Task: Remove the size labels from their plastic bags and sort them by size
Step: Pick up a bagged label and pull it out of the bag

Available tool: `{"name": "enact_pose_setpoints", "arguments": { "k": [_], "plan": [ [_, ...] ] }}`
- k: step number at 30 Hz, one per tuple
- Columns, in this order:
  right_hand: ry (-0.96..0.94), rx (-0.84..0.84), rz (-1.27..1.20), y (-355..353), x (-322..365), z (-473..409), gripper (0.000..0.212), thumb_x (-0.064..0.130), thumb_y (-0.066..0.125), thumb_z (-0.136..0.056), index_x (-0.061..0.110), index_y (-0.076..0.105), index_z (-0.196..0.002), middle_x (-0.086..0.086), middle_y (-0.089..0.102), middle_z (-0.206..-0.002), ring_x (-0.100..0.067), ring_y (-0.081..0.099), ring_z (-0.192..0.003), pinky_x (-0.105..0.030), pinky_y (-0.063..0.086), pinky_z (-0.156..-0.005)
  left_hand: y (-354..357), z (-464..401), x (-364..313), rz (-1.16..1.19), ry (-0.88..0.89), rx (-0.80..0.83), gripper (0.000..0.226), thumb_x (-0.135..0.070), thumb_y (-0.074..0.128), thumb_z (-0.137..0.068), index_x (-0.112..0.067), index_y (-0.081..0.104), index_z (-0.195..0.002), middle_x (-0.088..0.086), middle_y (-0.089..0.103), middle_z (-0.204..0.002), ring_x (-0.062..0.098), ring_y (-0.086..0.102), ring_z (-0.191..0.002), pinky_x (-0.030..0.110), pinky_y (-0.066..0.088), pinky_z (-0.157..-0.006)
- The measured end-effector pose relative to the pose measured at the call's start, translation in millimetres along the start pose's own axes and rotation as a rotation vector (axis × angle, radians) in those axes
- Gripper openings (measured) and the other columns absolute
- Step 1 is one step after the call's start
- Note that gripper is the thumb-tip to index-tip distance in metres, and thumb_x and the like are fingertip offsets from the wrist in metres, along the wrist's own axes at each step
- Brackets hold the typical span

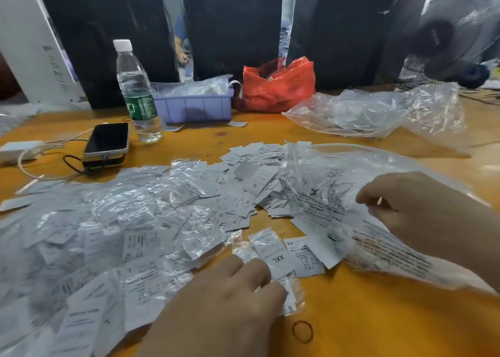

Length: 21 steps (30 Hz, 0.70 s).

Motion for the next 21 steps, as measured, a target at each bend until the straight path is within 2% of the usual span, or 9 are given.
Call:
{"name": "enact_pose_setpoints", "arguments": {
  "k": [1, 3, 4, 5, 7, 10, 14, 19, 21],
  "plan": [
    [0.021, 0.038, 0.039, 6.7, -4.9, -4.8, 0.018, 0.015, 0.054, -0.094, 0.018, 0.069, -0.103, 0.010, 0.064, -0.098, -0.009, 0.058, -0.087, -0.030, 0.052, -0.081, 0.8, -3.0, 0.5, -0.017, 0.012, -0.019, 0.024, -0.031, 0.044, -0.072, -0.030, 0.067, -0.064, -0.011, 0.064, -0.071, 0.011, 0.056, -0.053, 0.027, 0.049, -0.040],
    [0.056, 0.100, 0.084, 11.8, -6.1, -8.1, 0.021, 0.017, 0.053, -0.091, 0.008, 0.068, -0.103, -0.002, 0.067, -0.103, -0.019, 0.063, -0.092, -0.039, 0.054, -0.083, -1.0, -10.8, -5.7, -0.006, 0.008, 0.084, 0.022, -0.030, 0.047, -0.074, -0.030, 0.069, -0.071, -0.011, 0.064, -0.076, 0.013, 0.058, -0.059, 0.032, 0.053, -0.047],
    [0.086, 0.156, 0.102, 13.1, -2.8, -6.1, 0.025, 0.021, 0.053, -0.089, 0.006, 0.067, -0.104, -0.007, 0.067, -0.105, -0.023, 0.064, -0.094, -0.042, 0.055, -0.084, -3.8, -18.2, -8.4, 0.009, -0.003, 0.169, 0.023, -0.029, 0.047, -0.079, -0.030, 0.069, -0.086, -0.011, 0.064, -0.090, 0.015, 0.059, -0.073, 0.038, 0.055, -0.062],
    [0.098, 0.194, 0.107, 16.2, -3.2, -6.5, 0.028, 0.025, 0.054, -0.087, 0.005, 0.067, -0.103, -0.010, 0.068, -0.106, -0.025, 0.065, -0.096, -0.043, 0.055, -0.084, -3.6, -22.3, -8.4, 0.003, 0.007, 0.150, 0.029, -0.027, 0.041, -0.088, -0.031, 0.064, -0.105, -0.013, 0.059, -0.107, 0.016, 0.056, -0.092, 0.038, 0.051, -0.081],
    [0.112, 0.202, 0.120, 15.7, -3.3, -3.8, 0.031, 0.029, 0.056, -0.086, 0.005, 0.068, -0.101, -0.012, 0.068, -0.106, -0.026, 0.066, -0.096, -0.043, 0.056, -0.083, -8.7, -28.6, -5.7, 0.029, -0.066, 0.135, 0.032, -0.027, 0.035, -0.097, -0.034, 0.051, -0.124, -0.017, 0.046, -0.124, 0.012, 0.045, -0.111, 0.031, 0.039, -0.095],
    [0.101, 0.168, 0.115, 14.0, -3.5, 1.5, 0.028, 0.031, 0.058, -0.088, 0.007, 0.069, -0.097, -0.009, 0.067, -0.101, -0.024, 0.064, -0.093, -0.040, 0.055, -0.082, -25.6, -42.6, -1.9, 0.046, -0.105, 0.045, 0.029, -0.025, 0.038, -0.097, -0.039, 0.049, -0.120, -0.021, 0.045, -0.121, 0.005, 0.045, -0.109, 0.027, 0.043, -0.090],
    [0.020, 0.071, 0.075, 14.1, 2.6, 11.9, 0.010, 0.028, 0.056, -0.092, 0.022, 0.063, -0.095, 0.007, 0.060, -0.097, -0.015, 0.057, -0.091, -0.031, 0.051, -0.079, -29.1, -59.2, 34.8, 0.012, -0.266, 0.029, 0.026, -0.030, 0.043, -0.097, -0.043, 0.050, -0.119, -0.022, 0.047, -0.119, 0.006, 0.048, -0.103, 0.027, 0.046, -0.084],
    [-0.027, -0.057, -0.016, 12.6, 7.4, 21.3, 0.014, 0.017, 0.054, -0.090, 0.021, 0.067, -0.087, 0.007, 0.062, -0.087, -0.014, 0.057, -0.082, -0.033, 0.051, -0.074, -11.0, -66.4, 86.0, -0.130, -0.462, 0.211, 0.032, -0.040, 0.049, -0.094, -0.030, 0.051, -0.125, -0.007, 0.051, -0.125, 0.016, 0.049, -0.112, 0.038, 0.050, -0.092],
    [-0.057, -0.108, -0.061, 10.9, 8.7, 23.7, 0.016, 0.009, 0.055, -0.090, 0.017, 0.069, -0.085, 0.004, 0.064, -0.083, -0.017, 0.059, -0.079, -0.035, 0.052, -0.072, -3.9, -68.5, 91.0, -0.130, -0.481, 0.246, 0.028, -0.037, 0.047, -0.095, -0.028, 0.054, -0.120, -0.006, 0.054, -0.118, 0.016, 0.052, -0.106, 0.037, 0.051, -0.089]
  ]
}}
Point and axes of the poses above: each hand's wrist, its own z-axis away from the middle knuckle, its own y-axis out of the palm, x = y × z, the point moved 5 cm from there along -z, towards the middle knuckle
